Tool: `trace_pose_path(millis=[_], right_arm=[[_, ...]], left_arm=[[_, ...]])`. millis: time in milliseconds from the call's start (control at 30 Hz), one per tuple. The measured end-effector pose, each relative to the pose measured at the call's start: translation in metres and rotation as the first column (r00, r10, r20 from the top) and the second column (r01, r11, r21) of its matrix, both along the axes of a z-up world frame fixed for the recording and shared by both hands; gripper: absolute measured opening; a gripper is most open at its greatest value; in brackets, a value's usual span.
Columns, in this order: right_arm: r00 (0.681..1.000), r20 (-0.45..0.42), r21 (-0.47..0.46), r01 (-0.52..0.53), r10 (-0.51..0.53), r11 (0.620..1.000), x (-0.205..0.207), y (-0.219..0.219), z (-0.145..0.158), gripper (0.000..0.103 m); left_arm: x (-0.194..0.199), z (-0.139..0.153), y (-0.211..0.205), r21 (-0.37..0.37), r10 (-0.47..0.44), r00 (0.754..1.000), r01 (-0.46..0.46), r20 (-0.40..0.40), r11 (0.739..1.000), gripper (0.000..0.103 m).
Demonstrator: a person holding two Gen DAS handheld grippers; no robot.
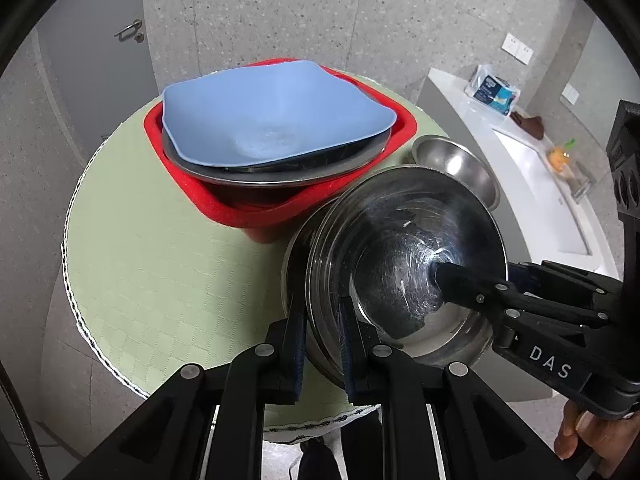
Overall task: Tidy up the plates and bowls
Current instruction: 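Carry the steel bowl with both tools and lower it beside the basin, then open both tools and move them to the next steel bowl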
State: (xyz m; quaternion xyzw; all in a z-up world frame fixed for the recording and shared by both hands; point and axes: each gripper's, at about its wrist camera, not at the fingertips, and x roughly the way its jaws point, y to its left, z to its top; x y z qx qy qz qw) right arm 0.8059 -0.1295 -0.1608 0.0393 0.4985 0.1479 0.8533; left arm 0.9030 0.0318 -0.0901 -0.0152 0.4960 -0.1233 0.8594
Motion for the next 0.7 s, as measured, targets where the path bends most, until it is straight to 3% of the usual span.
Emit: trace_pose_path(millis=[333,400,700], right_arm=[[1.0,-0.011,0.006,-0.004,0.005,1.0,0.0,0.004,0.002,0.029],[1.0,-0.008,0.012,-0.011,0.011,1.0,0.0,0.004,0.003,0.031],[0.998,0.031,0.086,-0.053,0.051,0.995,0.015,-0.015,0.019,0.036]], left_arm=[[0.0,0.002,-0.006,-0.042,0.011,1.0,-0.012,-0.013,0.999,0.034],[-0.002,0.006,-0.008,-0.028,0.023,1.0,-0.023,0.003,0.999,0.058],[0.002,0.02,-0.015,-0.045,0.091,0.995,-0.089,0.032,0.995,0.058]])
